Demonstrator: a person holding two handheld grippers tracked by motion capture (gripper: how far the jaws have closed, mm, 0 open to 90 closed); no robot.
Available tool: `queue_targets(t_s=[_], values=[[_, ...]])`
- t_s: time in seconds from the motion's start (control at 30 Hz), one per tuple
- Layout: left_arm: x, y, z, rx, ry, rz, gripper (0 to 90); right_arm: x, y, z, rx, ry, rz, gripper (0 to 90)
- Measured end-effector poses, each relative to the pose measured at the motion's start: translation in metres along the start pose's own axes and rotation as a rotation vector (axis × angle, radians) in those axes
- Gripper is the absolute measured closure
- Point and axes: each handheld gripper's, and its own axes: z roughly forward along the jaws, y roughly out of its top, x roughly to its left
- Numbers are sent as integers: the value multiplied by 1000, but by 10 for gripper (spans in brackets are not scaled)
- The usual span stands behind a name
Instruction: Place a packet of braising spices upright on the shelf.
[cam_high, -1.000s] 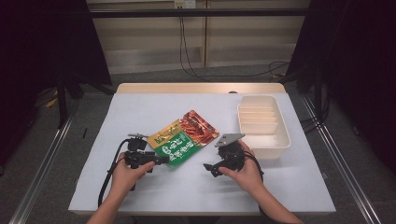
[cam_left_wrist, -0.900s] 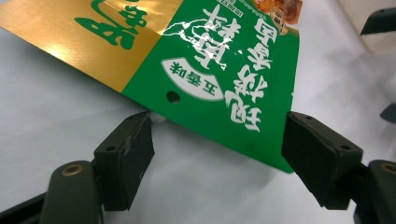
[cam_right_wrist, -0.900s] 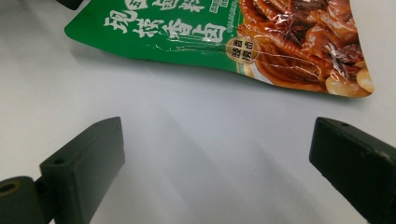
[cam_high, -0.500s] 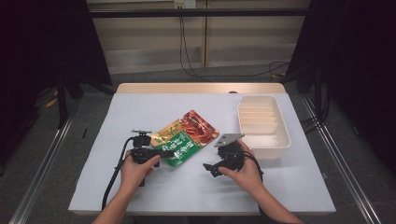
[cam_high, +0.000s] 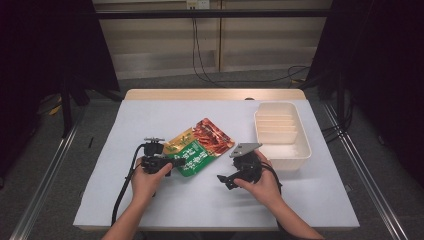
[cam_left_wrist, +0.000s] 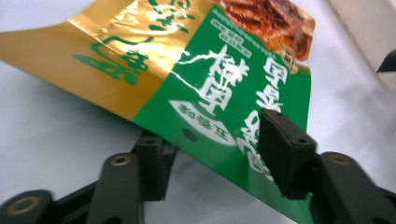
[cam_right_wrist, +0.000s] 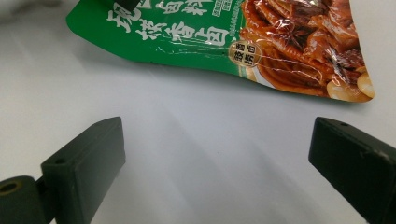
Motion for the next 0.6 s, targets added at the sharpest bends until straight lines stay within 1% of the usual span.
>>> queue_targets(t_s=[0.03, 0.07, 0.1, 0.13, 0.17, 0.23, 0.27, 0.3, 0.33, 0.4, 0.47, 0.5, 0.53, 0.6], values=[[1, 1, 1, -10, -1, 0, 556, 0, 0, 1, -1, -4, -5, 35], [1, 1, 2, -16, -5, -13, 576, 0, 0, 1, 0, -4, 0, 35], [1, 1, 2, -16, -5, -13, 597, 0, 0, 1, 0, -3, 1, 35], [2, 1, 2, -9, -9, -21, 597, 0, 0, 1, 0, -3, 1, 35], [2, 1, 4, -14, -2, -29, 666, 1, 0, 1, -1, -4, 1, 35], [3, 1, 4, -15, -6, -37, 715, 1, 0, 1, 0, -2, 0, 35], [4, 2, 3, -17, -9, -41, 715, 0, 0, 1, 1, -3, -1, 35], [4, 4, 1, -35, -23, -67, 767, 0, 0, 1, 1, -2, -3, 35], [5, 5, 0, -36, -15, -50, 783, 0, 0, 1, 2, 1, -3, 35], [6, 7, -3, -48, -28, -68, 827, -1, 0, 0, -1, 2, 0, 35], [6, 7, -4, -56, -24, -63, 852, 0, 0, 0, 2, -2, 5, 35], [6, 9, -6, -54, -20, -43, 852, -1, 0, 0, -4, -6, 2, 35], [5, 11, -7, -66, -14, -45, 878, -1, 0, 1, -2, -2, 2, 35], [4, 13, -8, -63, -12, -42, 890, -2, 0, 1, 0, 9, 5, 35]])
